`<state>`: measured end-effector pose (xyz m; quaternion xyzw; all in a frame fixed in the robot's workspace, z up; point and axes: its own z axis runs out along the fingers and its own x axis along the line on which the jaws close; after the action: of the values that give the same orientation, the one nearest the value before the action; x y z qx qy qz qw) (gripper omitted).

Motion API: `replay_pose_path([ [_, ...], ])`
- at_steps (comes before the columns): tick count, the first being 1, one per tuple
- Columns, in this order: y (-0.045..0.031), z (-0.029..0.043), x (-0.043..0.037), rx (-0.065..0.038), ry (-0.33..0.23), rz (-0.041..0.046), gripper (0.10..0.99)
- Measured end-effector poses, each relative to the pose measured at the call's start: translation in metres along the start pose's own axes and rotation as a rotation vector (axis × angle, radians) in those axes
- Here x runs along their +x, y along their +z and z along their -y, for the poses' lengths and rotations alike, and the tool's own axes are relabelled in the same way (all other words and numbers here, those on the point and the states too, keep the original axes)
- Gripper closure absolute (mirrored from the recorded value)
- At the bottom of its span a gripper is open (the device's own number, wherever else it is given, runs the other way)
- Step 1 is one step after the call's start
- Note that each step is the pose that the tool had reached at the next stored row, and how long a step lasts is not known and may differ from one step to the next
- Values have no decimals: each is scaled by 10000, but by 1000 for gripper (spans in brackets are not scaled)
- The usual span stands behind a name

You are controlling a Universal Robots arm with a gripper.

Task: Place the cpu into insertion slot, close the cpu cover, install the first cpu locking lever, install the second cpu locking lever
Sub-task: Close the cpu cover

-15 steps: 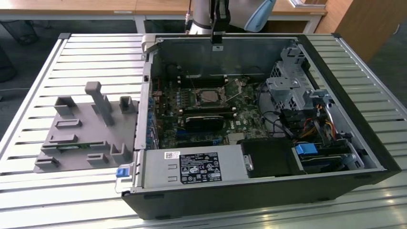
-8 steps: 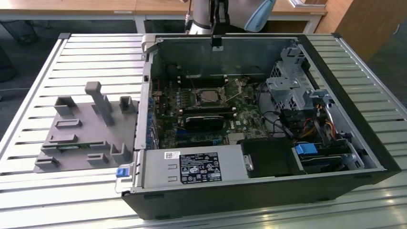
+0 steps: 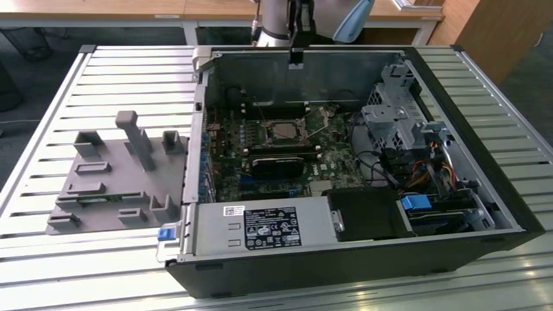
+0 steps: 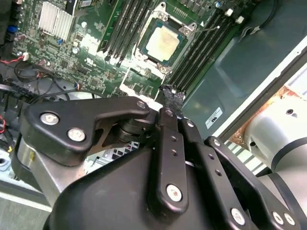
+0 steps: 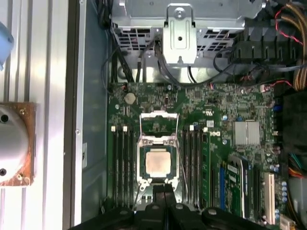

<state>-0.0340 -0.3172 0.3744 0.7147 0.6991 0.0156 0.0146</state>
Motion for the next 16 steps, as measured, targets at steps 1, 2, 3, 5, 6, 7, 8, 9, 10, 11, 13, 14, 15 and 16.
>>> replay_pose_path([
  [1,9,-20,0,63,-9,-9,980],
  [2,26,-26,0,80,-26,-10,980],
  [3,43,-26,1,81,-52,-9,980],
  [5,79,-24,1,82,-239,-17,980],
  [6,99,-23,1,82,-397,-22,980],
  [7,117,-22,0,83,-521,-27,980],
  [8,134,-22,0,83,-592,-29,980],
  [9,153,-21,1,83,-595,-31,980],
  [10,160,-21,1,83,-596,-30,980],
  [11,165,-21,1,84,-595,-29,980],
  [13,179,-27,3,83,-596,-30,980],
  [14,189,-38,8,83,-595,-31,980],
  [15,200,-51,15,83,-595,-32,980],
  [16,213,-63,22,85,-595,-30,980],
])
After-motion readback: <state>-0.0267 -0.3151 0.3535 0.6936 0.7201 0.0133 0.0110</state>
